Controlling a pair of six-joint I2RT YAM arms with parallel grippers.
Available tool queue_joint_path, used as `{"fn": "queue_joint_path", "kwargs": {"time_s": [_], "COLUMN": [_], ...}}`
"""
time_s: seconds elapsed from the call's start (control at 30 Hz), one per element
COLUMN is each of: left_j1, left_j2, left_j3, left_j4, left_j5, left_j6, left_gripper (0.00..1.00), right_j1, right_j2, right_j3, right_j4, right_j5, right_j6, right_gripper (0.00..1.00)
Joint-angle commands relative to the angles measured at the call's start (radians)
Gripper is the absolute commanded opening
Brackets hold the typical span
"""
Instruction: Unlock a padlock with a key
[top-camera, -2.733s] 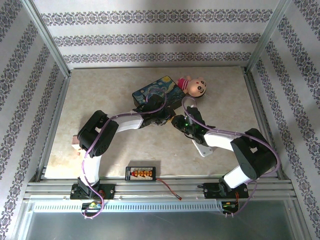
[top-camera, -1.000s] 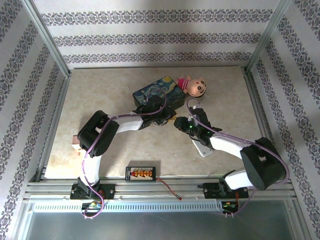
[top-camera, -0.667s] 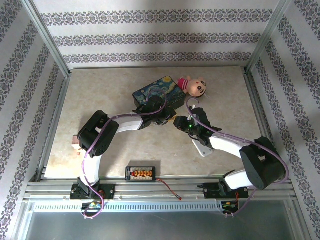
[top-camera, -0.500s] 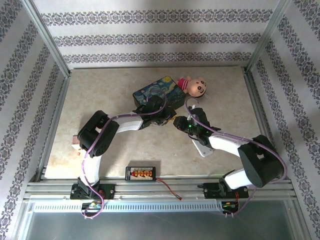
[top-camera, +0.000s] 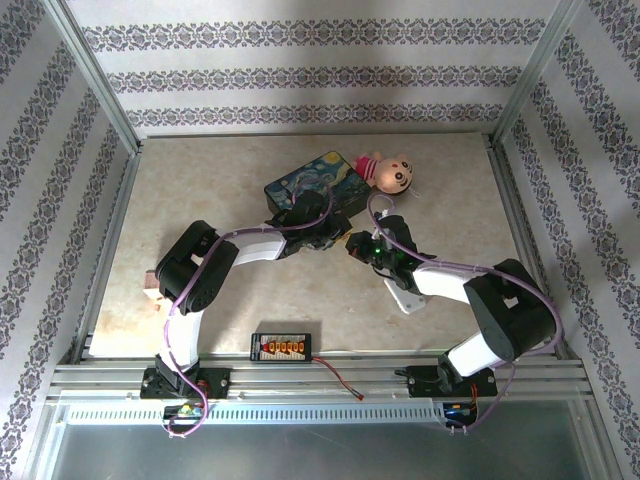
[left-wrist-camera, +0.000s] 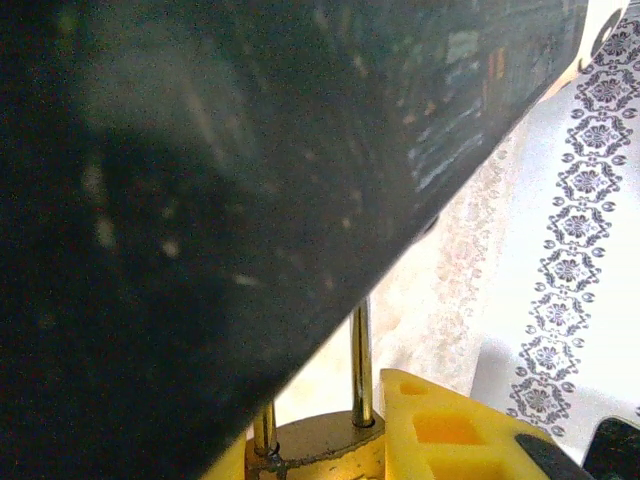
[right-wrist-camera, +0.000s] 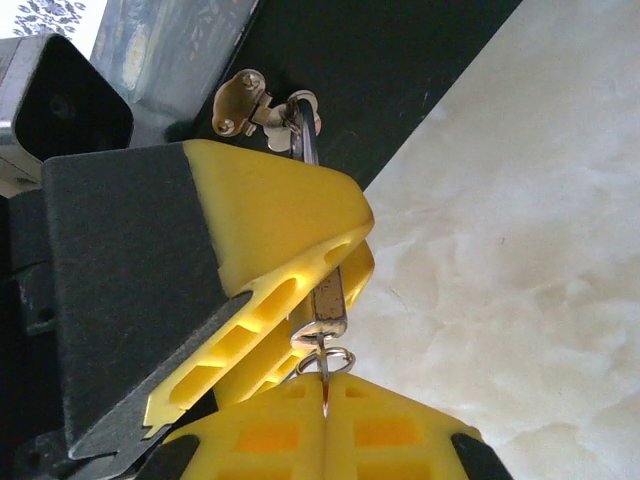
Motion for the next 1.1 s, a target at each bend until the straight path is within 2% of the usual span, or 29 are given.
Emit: {"fn": "queue_joint_path", "kwargs": {"time_s": [0.0, 0.17, 0.3, 0.43, 0.53, 0.73, 1.07], "left_j1": [-0.039, -0.032, -0.022, -0.018, -0.016, 0.004, 0.017], "left_j2": [0.058, 0.052, 0.047, 0.038, 0.029, 0.010, 0.022], "left_j3": [-0.030, -0.065, -0.104, -0.109, -0.108, -0.184, -0.198], "left_j4": [-0.117, -0.048, 0.038, 0.058, 0.065, 0.121, 0.140], "left_j5": [0.184, 0.184, 0.182, 0.174, 0.162, 0.121, 0.084], "left_j6": [-0.091, -0.126, -0.166, -0.164, -0.159, -0.211, -0.211], "left_gripper": [0.07, 0.17, 0.41, 0.57, 0.57, 0.49, 0.50], "right_j1": [-0.010, -0.007, -0.008, -0.011, -0.012, -0.013, -0.013], "right_j2": [0.047, 0.054, 0.036, 0.025, 0.028, 0.039, 0.066], "right_j3": [0.029, 0.014, 0.001, 0.001, 0.005, 0.016, 0.037], "right_j4": [0.113, 0.144, 0.149, 0.145, 0.146, 0.149, 0.165], "right_j5": [0.029, 0.025, 0.029, 0.027, 0.025, 0.027, 0.005], "right_j6": [0.016, 0.024, 0.026, 0.025, 0.025, 0.030, 0.044], "right_gripper": [0.00, 0.00, 0.00, 0.00, 0.00, 0.00, 0.00]}}
